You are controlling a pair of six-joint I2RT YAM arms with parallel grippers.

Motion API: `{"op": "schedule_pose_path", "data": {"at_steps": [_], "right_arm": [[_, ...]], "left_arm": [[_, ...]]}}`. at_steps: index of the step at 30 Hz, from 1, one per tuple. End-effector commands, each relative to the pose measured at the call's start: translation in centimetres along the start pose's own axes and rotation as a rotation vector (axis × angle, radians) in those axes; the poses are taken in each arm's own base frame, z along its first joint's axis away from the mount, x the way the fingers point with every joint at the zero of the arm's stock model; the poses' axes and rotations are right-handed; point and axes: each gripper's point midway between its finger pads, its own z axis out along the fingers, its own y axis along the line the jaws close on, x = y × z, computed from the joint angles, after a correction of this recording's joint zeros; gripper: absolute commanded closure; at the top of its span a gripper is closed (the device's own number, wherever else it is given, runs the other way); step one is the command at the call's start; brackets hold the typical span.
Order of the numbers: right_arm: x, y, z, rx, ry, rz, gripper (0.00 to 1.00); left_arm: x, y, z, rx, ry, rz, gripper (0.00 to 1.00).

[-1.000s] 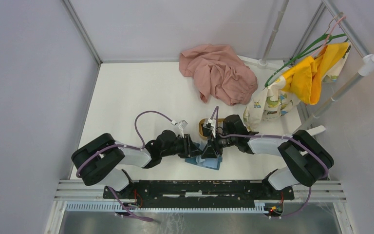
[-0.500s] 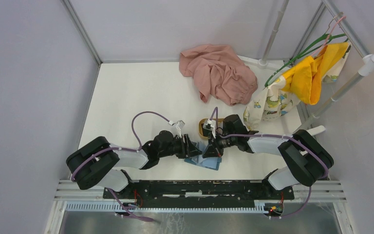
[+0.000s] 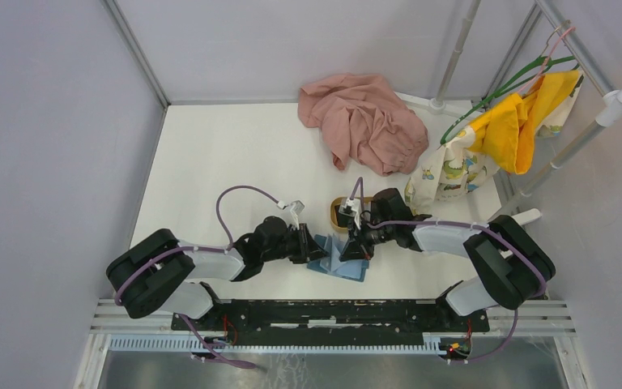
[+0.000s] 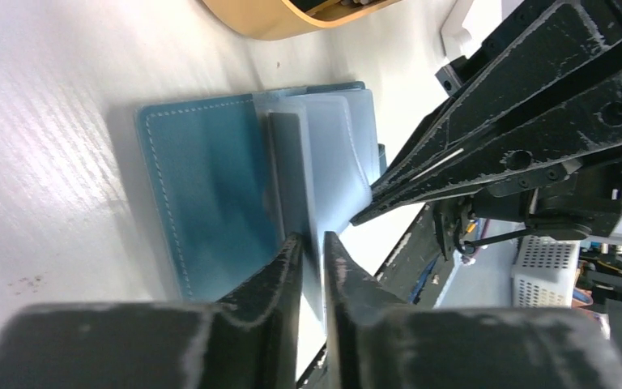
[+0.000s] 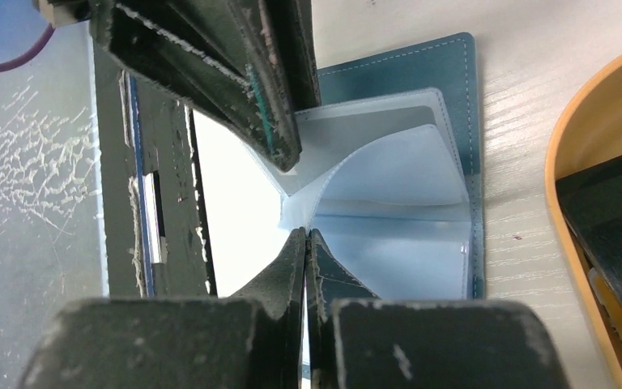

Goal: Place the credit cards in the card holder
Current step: Insert the credit card into the card holder.

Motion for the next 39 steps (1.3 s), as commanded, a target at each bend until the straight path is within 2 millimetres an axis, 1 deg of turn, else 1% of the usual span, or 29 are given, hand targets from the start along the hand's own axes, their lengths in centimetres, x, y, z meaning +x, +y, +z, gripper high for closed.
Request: {"op": "schedule_pose_path", "data": {"at_steps": [1,3,4,7,9,10,13,15,17,19,21,22,23,24,26,27,28,29,32,34,35,36,37,39], "right_arm": [[-1.4,0.2,-0.4,-0.022,-0.002,-0.091,0.99],[-1.1,0.1,-0.7,-0.017,0.030,-0.125,0.96],[-1.0,-0.2,-0.9,-0.005,0.055,-0.159,0.94],[-0.7,-0.9,-2.0,0.042,0.117,-0.247,0.82],[-0.5,-1.5,-3.0,0.088,0.159,-0.309,0.72],[-0.8,-1.8,-3.6,0.111,0.162,-0.349,0.67],[-1.8,-2.3,-5.2,0.187,0.137,-0.441,0.56],[-2.9,-2.1,-6.1,0.214,0.103,-0.522,0.54],[-4.2,-0.9,-6.5,0.191,0.045,-0.621,0.52],[-4.9,1.4,-6.2,0.079,-0.020,-0.748,0.53],[-4.4,4.2,-5.4,-0.098,-0.094,-0.842,0.55],[-4.1,4.9,-4.9,-0.150,-0.113,-0.848,0.57],[-3.9,4.9,-4.1,-0.166,-0.106,-0.826,0.59],[-3.6,4.7,-3.1,-0.162,-0.078,-0.804,0.59],[-2.9,3.1,-1.4,-0.102,0.010,-0.765,0.61],[-2.8,2.1,-0.8,-0.058,0.053,-0.748,0.62],[-2.2,1.0,-0.4,-0.017,0.100,-0.706,0.63],[-1.8,0.3,-0.2,0.001,0.132,-0.674,0.66],[0.1,-1.6,-0.6,0.071,0.229,-0.664,0.68],[0.9,-2.7,-1.5,0.116,0.306,-0.690,0.68],[0.9,-3.0,-2.0,0.127,0.332,-0.712,0.68],[0.5,-2.8,-2.5,0.120,0.337,-0.722,0.68],[-0.1,-2.2,-2.9,0.093,0.318,-0.724,0.67],[-2.2,-1.1,-4.0,0.058,0.239,-0.746,0.66]], "left_arm": [[-0.8,0.5,0.1,-0.021,-0.029,0.065,0.87],[-0.8,0.7,0.0,-0.031,-0.031,0.061,0.97],[-0.9,0.8,0.0,-0.038,-0.035,0.056,0.98],[-1.1,1.0,-0.4,-0.047,-0.063,0.030,0.98],[-1.2,0.9,-0.7,-0.045,-0.080,0.010,0.98],[-1.3,0.8,-0.8,-0.042,-0.089,0.003,0.98],[-1.4,0.9,-1.3,-0.041,-0.113,-0.011,0.98],[-1.2,1.1,-1.5,-0.048,-0.121,-0.014,0.98],[-1.1,1.4,-1.5,-0.060,-0.125,-0.021,0.98],[-0.8,1.9,-1.5,-0.075,-0.124,-0.033,0.98],[-0.5,2.3,-1.4,-0.085,-0.122,-0.044,0.98],[-0.4,2.4,-1.3,-0.089,-0.118,-0.048,0.98],[-0.2,2.6,-1.3,-0.095,-0.115,-0.052,0.98],[0.0,2.7,-1.2,-0.099,-0.110,-0.053,0.98],[0.1,2.9,-1.2,-0.104,-0.109,-0.055,0.97],[0.1,3.0,-1.2,-0.108,-0.111,-0.056,0.97],[0.2,3.1,-1.3,-0.111,-0.111,-0.056,0.96],[0.1,3.2,-1.3,-0.115,-0.115,-0.057,0.94],[0.0,3.4,-1.4,-0.133,-0.122,-0.053,0.89],[0.0,3.6,-1.5,-0.147,-0.121,-0.046,0.86],[-0.1,3.5,-1.5,-0.150,-0.122,-0.039,0.84],[-0.1,3.5,-1.6,-0.152,-0.122,-0.034,0.81],[-0.3,3.4,-1.7,-0.152,-0.124,-0.025,0.77],[-0.7,3.1,-2.1,-0.156,-0.136,-0.006,0.69]]}}
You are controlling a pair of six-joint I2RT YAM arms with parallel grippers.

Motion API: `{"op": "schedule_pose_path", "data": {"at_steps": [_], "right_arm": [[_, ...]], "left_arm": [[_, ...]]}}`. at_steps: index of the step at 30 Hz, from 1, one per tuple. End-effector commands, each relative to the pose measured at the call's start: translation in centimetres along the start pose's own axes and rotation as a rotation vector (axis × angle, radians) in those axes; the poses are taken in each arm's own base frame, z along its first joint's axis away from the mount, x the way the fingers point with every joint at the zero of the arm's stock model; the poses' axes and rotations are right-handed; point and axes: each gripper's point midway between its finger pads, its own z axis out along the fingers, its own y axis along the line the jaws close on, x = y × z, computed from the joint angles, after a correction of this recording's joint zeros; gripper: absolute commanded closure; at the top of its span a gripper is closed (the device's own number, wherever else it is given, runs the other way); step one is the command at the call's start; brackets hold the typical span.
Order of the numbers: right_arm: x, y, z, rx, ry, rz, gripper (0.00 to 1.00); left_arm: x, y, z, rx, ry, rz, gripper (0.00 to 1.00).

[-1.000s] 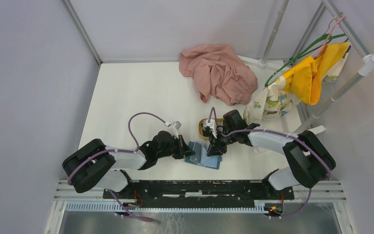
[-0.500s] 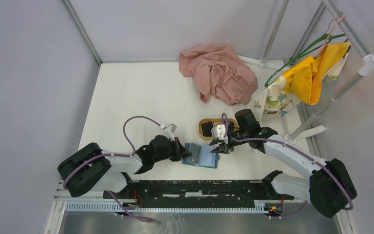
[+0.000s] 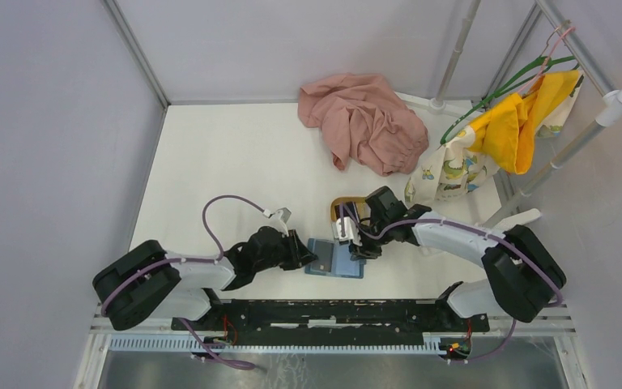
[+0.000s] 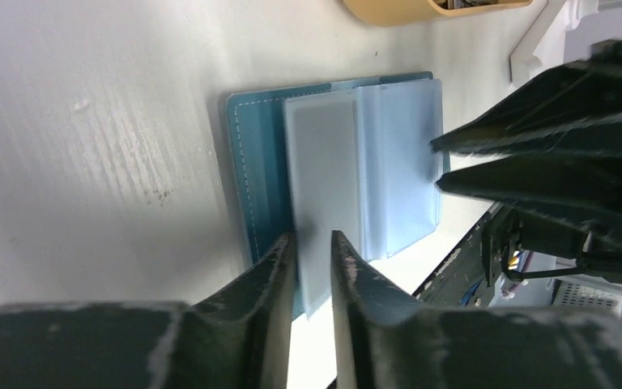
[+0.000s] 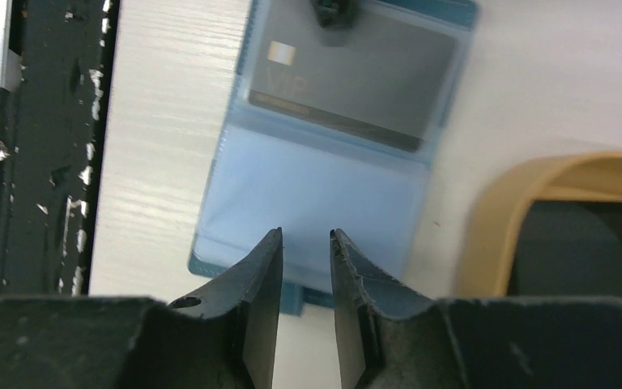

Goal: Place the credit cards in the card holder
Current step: Insert the credit card into the card holder, then pick up the credit card from the storage box.

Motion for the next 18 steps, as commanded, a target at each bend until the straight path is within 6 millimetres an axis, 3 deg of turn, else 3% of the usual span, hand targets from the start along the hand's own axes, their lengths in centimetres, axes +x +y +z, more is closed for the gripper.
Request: {"op": "schedule_pose_path", "data": {"at_steps": [1,5,10,13,18], "right_arm": [[-3.7,-2.0,-4.4,0.056,-0.089,-0.105,0.65],[-6.2,-4.0,-7.9,0.180,-0.172,-0.139,0.58],[-7.2,-9.9,-10.4,0.444,-0.208,0.074,0.34],[-7.4,-12.4,-10.0,0.460,-0.247,0.269,0.26],[-4.2,-14.8,-8.1,0.502,-0.262,0.629,0.26]], "left_arm": [[-1.7,-1.0,-0.8,0.002,-0.064,0.037,0.64],[-3.5,-1.4,-2.1,-0.025,-0.131,0.086,0.43],[-5.8,-3.6,-3.6,0.031,-0.219,0.176,0.25],[-6.7,-4.8,-3.5,0.068,-0.242,0.243,0.09],[-6.8,-4.7,-1.9,0.052,-0.199,0.224,0.05]]}}
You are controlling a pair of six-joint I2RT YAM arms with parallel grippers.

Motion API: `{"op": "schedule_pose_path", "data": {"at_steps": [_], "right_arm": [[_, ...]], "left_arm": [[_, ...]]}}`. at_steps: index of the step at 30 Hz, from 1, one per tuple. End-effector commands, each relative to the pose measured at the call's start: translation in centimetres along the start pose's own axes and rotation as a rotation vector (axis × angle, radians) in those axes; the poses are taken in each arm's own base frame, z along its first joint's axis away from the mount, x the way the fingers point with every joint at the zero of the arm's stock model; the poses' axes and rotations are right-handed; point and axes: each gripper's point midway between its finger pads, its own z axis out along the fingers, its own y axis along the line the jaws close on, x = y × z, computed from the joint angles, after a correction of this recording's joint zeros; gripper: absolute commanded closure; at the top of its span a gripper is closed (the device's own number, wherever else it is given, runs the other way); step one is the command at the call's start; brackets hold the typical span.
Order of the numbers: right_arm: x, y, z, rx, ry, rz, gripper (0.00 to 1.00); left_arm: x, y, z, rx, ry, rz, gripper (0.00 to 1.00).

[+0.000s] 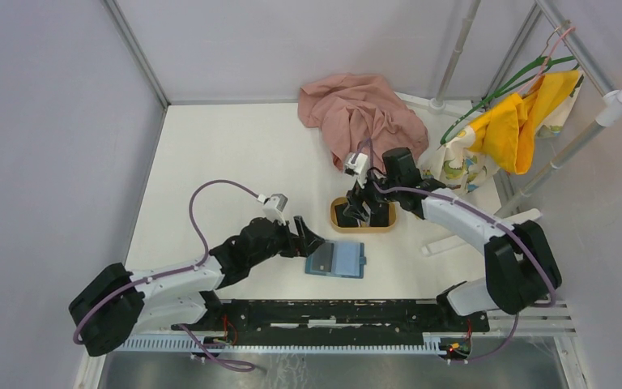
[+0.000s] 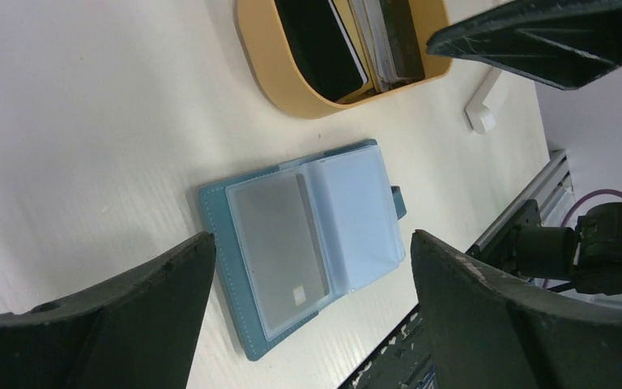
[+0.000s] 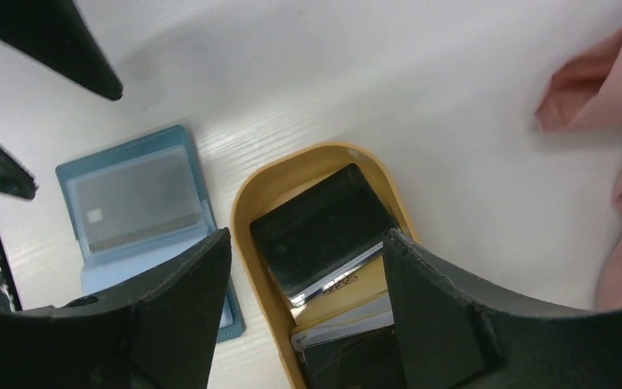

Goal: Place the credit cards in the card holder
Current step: Pick up the credit card from the storage box.

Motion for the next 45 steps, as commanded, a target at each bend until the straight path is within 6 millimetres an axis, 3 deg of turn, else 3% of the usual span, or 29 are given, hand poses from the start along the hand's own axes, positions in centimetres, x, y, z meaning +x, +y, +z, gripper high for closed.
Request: {"op": "schedule_pose_path", "data": {"at_steps": [1,4,13,34,39,45], "right_arm": [[0.8,-3.6,0.8,0.181,-0.034,0.358,0.26],[2.2,-4.6,0.7,0.256,-0.061,0.522,0.27],[4.3,-3.3,2.1,0.179,-0.060,0.691,0.35],[7.1,-2.6,4.1,0.150,0.001,0.837,0.40],[7.1,-1.8,4.6,0.097,-0.004,0.872,0.41],[5.5,-0.7,4.4,0.000,-0.071,0.904,0.44]], "left_arm": [[-1.2,-0.9,1.4,0.033,-0.016,0.043,0.06],[-1.1,-1.0,2.3,0.040,-0.016,0.029,0.10],[-1.4,-1.1,5.2,0.014,0.001,0.039,0.22],[-1.8,-1.6,9.1,0.024,0.053,0.049,0.34],[-1.6,-1.5,9.6,0.029,0.072,0.046,0.45],[-1.4,-2.0,10.0,0.059,0.089,0.037,0.54]]}}
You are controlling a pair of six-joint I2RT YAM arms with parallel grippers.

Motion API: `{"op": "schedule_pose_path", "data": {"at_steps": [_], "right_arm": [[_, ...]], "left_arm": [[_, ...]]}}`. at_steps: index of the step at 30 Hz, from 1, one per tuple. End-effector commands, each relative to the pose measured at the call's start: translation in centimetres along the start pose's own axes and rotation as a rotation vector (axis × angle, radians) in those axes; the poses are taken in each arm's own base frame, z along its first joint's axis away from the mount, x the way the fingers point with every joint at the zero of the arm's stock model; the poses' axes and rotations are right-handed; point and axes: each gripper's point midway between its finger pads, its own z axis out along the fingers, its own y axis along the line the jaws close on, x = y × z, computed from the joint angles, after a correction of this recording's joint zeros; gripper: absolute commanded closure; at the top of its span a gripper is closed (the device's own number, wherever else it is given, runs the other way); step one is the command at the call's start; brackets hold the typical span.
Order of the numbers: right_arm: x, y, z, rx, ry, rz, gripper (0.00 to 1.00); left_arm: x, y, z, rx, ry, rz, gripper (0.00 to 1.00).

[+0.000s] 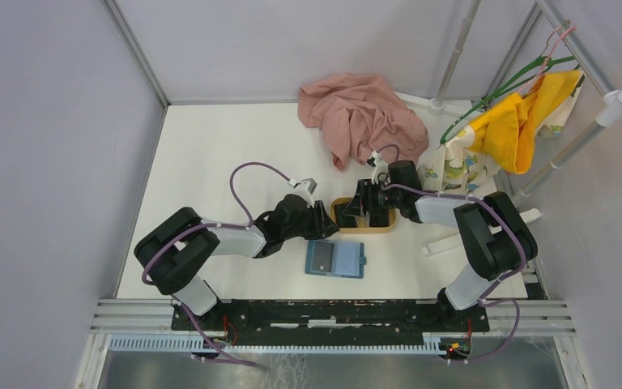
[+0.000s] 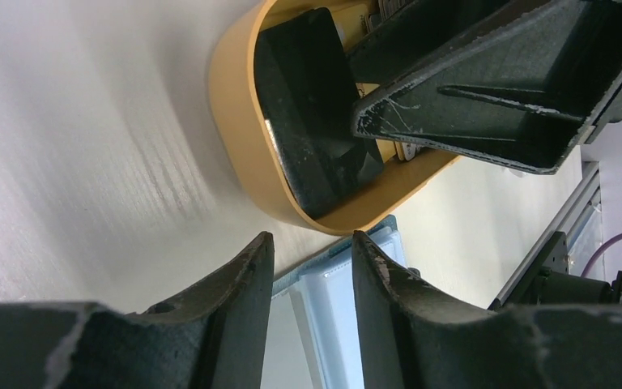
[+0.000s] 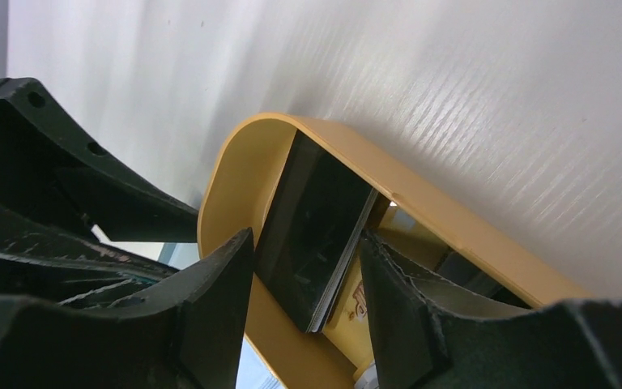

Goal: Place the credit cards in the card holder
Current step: Pick up the credit card from the storage box.

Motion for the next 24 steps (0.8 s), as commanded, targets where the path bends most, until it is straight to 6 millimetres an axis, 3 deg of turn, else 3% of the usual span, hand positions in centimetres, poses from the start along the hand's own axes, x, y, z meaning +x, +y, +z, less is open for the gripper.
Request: {"op": "schedule_pose_path", "data": {"at_steps": [1,6,13,21,24], "right_arm": [[0.3,1.8,-0.1,-0.110,-0.001,0.055,0.45],[-0.4,3.3,-0.9,-0.205,-0.031,0.072,0.53],[-0.6,4.1,-1.2,-0.251,-0.037,0.080,0.54],[0.4,1.1,-0.2,-0.118,0.001,0.066,0.53],[0.7,1.0,0.0,-0.124,0.013,0.079,0.52]], "left_arm": [[-1.8,-2.1,0.5,0.087,-0.041,0.050,0.54],[-1.9,-2.4,0.7,0.102,-0.038,0.043,0.57],[-2.0,-2.4,0.6,0.107,-0.039,0.038,0.57],[-2.0,-2.8,0.7,0.128,-0.038,0.033,0.58],[-2.0,-3.1,0.8,0.141,-0.034,0.029,0.59]]}}
